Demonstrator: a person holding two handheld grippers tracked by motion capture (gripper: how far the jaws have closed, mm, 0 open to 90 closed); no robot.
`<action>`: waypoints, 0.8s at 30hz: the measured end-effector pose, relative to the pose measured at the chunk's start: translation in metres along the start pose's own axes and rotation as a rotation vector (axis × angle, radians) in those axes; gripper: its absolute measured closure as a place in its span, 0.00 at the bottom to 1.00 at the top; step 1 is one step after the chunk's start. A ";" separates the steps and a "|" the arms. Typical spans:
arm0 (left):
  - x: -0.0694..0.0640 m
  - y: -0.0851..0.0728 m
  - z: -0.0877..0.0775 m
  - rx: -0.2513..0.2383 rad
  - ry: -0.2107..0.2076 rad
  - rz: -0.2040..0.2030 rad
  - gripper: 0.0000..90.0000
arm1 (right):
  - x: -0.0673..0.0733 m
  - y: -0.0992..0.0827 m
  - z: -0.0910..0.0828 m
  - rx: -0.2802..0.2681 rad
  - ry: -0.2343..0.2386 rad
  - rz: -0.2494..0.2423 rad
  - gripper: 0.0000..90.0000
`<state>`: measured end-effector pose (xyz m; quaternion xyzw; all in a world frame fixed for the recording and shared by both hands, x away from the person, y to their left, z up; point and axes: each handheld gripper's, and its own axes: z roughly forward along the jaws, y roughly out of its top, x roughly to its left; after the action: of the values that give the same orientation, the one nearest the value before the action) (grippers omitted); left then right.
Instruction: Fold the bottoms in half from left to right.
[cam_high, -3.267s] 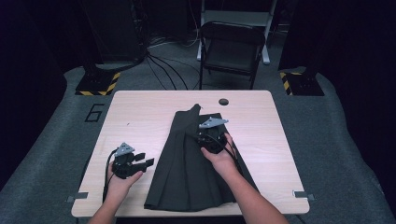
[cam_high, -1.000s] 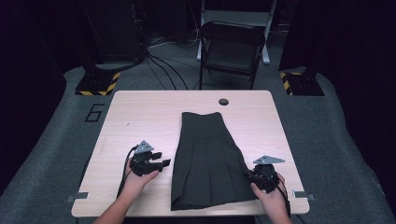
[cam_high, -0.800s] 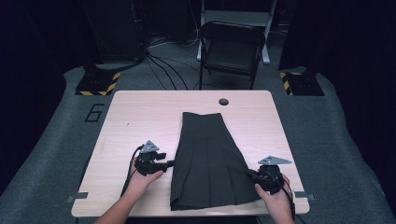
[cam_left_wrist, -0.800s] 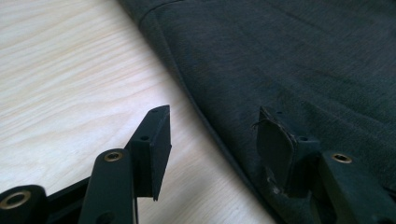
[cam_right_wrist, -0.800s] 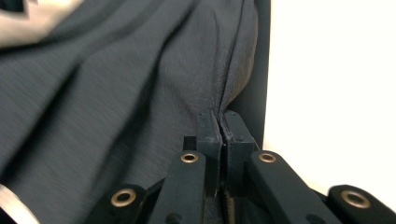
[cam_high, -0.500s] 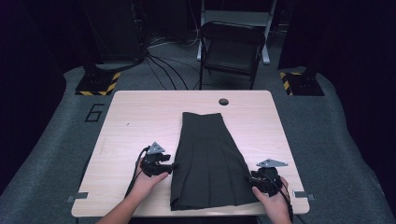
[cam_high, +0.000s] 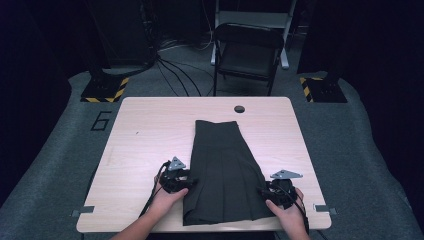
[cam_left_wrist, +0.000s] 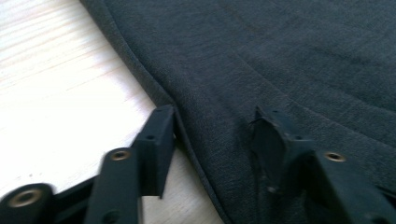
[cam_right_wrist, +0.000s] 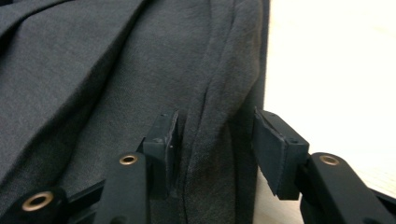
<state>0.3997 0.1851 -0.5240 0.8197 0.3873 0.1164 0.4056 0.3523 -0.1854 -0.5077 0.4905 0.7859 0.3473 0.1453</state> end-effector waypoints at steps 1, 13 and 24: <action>-0.002 0.000 0.000 -0.004 0.005 0.007 0.62 | 0.000 0.000 0.001 0.000 0.005 -0.002 0.61; -0.004 0.007 -0.005 0.024 0.029 0.038 0.93 | 0.010 0.003 0.005 0.039 0.050 -0.032 0.94; 0.016 0.004 -0.030 0.053 0.033 -0.012 0.93 | 0.031 0.011 0.010 0.066 0.138 -0.094 0.95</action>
<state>0.3971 0.2123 -0.5041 0.8258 0.4018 0.1169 0.3782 0.3503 -0.1520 -0.5039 0.4323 0.8273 0.3470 0.0910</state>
